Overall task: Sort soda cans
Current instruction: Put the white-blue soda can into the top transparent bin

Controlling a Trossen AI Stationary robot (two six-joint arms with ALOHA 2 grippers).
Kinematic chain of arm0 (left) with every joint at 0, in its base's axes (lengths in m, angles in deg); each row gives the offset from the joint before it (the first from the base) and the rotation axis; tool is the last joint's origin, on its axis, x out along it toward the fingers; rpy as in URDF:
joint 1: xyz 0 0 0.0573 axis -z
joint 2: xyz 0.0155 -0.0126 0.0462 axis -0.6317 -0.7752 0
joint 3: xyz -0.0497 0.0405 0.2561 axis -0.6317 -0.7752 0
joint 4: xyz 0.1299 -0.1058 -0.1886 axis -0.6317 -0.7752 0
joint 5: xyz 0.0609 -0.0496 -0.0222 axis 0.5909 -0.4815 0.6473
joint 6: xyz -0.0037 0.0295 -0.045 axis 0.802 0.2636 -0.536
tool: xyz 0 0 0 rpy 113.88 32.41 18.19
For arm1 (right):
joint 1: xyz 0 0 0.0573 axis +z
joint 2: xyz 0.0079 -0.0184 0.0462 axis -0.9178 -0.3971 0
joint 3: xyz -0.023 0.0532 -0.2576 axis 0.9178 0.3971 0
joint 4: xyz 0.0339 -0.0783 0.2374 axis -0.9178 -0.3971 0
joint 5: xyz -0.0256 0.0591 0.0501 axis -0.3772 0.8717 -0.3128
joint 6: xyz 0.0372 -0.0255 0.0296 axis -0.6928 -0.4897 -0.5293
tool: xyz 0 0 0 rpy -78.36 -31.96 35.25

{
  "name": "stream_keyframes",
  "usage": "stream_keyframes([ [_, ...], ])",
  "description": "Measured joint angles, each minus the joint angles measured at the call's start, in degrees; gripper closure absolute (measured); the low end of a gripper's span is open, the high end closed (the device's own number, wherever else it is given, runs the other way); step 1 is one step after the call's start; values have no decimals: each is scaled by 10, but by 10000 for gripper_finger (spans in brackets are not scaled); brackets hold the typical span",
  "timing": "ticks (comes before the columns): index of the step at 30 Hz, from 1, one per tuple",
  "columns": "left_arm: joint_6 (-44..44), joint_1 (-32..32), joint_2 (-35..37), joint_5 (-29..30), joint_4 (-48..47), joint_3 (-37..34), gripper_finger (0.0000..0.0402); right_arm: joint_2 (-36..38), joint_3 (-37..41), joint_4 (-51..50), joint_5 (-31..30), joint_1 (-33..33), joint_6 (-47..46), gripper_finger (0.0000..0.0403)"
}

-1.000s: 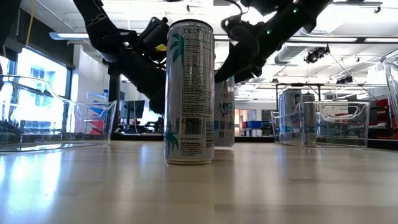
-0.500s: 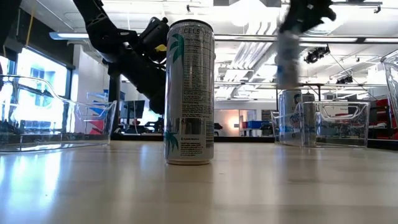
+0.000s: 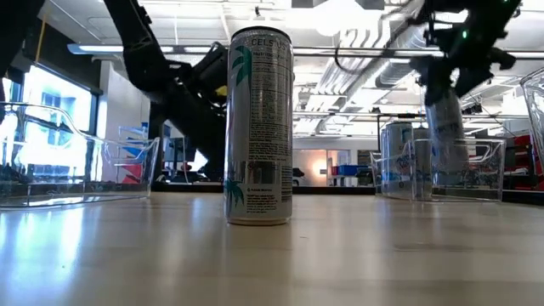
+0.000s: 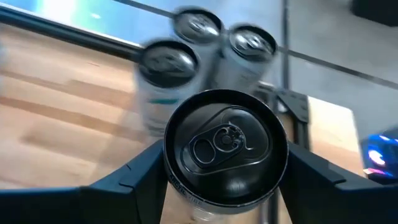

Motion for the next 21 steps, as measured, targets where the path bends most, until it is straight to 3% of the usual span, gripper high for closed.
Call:
stream_keyframes([
  [8,-5,2,-13,1,18,1,401,17,100,177,12,-111,149,170],
  [14,-3,2,-15,-2,29,0,401,38,140,336,84,-207,284,170],
  [21,-5,2,-15,-3,32,0,401,37,144,382,172,-291,343,170],
])
